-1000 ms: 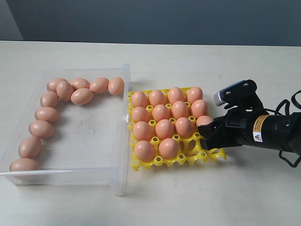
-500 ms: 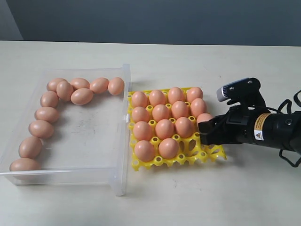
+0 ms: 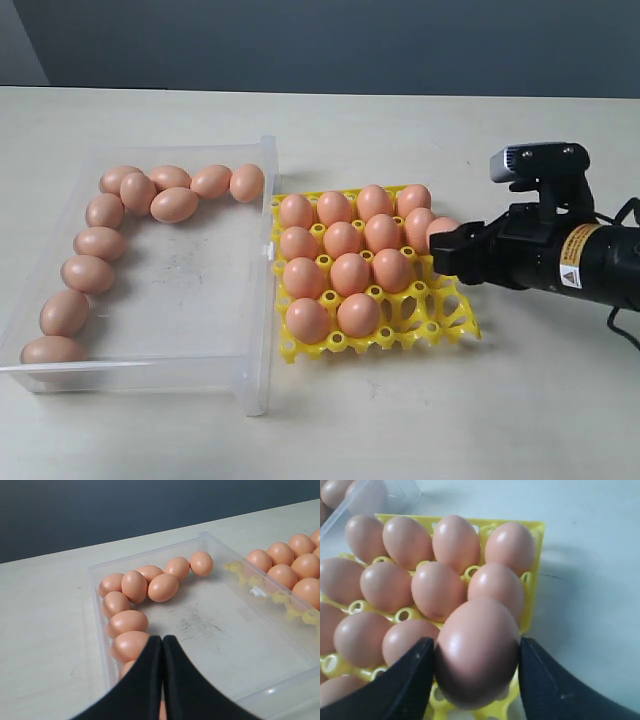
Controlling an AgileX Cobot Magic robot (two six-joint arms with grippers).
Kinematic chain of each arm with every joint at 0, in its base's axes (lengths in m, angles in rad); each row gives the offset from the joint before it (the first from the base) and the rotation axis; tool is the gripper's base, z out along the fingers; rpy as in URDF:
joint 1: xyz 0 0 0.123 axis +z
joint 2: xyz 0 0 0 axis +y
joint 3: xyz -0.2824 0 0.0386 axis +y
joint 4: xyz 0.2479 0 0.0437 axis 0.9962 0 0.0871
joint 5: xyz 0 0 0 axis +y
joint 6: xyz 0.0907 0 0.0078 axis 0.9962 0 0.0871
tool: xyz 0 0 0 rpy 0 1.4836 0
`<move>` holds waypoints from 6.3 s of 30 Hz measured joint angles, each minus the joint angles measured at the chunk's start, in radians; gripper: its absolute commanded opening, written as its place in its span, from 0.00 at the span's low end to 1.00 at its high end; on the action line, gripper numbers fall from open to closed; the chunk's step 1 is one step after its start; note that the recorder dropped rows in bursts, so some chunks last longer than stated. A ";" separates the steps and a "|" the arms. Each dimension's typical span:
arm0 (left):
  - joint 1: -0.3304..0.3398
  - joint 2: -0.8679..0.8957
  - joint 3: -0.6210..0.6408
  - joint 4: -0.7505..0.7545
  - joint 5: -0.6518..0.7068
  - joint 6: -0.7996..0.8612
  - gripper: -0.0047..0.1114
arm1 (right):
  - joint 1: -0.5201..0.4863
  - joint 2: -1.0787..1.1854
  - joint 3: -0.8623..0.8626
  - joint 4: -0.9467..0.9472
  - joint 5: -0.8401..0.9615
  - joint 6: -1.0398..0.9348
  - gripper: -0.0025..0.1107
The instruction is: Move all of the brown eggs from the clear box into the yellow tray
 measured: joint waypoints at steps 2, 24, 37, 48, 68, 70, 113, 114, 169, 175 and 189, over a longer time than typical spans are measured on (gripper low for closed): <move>0.000 0.000 0.000 0.000 0.000 0.000 0.04 | 0.000 -0.001 0.018 -0.040 -0.064 0.068 0.02; 0.000 0.000 0.000 0.000 0.000 0.000 0.04 | 0.000 -0.006 0.271 0.195 -0.593 -0.141 0.02; 0.000 0.000 0.000 0.000 0.000 0.000 0.04 | 0.000 -0.008 0.330 0.195 -0.802 0.154 0.02; 0.000 0.000 0.000 0.000 0.000 0.000 0.04 | 0.000 0.010 0.332 0.299 -0.723 -0.207 0.02; 0.000 0.000 0.000 0.000 0.000 0.000 0.04 | 0.000 0.251 0.300 0.401 -0.806 -0.509 0.02; 0.000 0.000 0.000 0.000 0.000 0.000 0.04 | 0.000 0.251 0.302 0.444 -0.806 -0.551 0.02; 0.000 0.000 0.000 0.000 0.000 0.000 0.04 | 0.000 0.100 0.242 0.419 -0.497 -0.556 0.43; 0.000 0.000 0.000 0.000 0.000 0.000 0.04 | 0.000 0.098 0.242 0.416 -0.472 -0.549 0.43; 0.000 0.000 0.000 0.000 0.000 0.000 0.04 | 0.107 0.065 0.178 0.468 -0.281 -0.435 0.14; 0.000 0.000 0.000 0.000 0.000 0.000 0.04 | 0.107 0.065 0.178 0.484 -0.260 -0.450 0.14; 0.000 0.000 0.000 0.000 0.000 0.000 0.04 | 0.107 0.067 0.154 0.498 -0.164 -0.449 0.46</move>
